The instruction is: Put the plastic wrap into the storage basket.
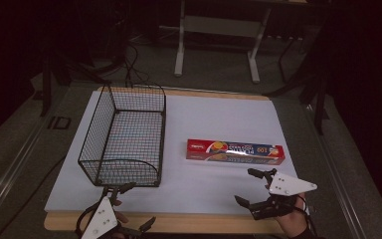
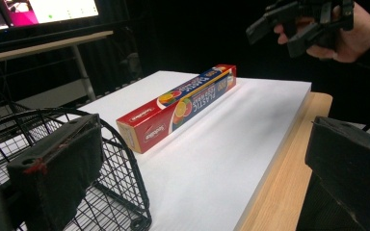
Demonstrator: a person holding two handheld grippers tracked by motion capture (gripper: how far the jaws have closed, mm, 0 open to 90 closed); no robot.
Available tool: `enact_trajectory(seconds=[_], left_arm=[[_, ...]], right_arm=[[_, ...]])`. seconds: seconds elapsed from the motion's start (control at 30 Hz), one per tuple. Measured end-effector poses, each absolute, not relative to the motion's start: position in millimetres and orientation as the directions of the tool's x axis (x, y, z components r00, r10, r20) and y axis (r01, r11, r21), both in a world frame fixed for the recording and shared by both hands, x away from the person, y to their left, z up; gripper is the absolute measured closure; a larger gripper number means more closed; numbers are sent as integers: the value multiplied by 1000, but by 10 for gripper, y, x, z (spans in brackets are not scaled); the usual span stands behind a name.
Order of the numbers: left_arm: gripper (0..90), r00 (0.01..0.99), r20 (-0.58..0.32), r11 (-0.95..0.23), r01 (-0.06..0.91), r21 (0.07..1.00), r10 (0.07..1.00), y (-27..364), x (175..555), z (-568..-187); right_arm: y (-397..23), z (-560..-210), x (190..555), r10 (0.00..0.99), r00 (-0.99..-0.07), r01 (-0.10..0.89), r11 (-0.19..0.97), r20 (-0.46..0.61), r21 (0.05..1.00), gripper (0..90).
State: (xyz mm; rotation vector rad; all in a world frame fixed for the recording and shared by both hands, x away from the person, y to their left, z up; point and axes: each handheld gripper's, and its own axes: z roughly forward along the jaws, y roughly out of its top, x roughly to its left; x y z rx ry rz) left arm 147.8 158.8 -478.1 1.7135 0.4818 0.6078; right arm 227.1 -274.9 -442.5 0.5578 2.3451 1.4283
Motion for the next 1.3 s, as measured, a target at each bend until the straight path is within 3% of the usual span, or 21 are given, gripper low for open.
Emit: enact_trajectory(seconds=[0.23, 0.6, 1.3], left_arm=[[6, 778, 140, -221, -2, 975, 612, 1583, 1483, -4783], [5, 781, 146, -228, -5, 974, 607, 1578, 1482, -4787], [5, 789, 143, -231, -2, 973, 598, 1580, 1483, -4794]], right_arm=[[-2737, -4391, 2383, 489, -870, 187, 436, -58, 880, 99], [-2673, -4338, 2625, 484, -864, 158, 527, -142, 835, 101], [-2523, -4393, 3239, 437, -885, 229, 706, -159, 670, 104]])
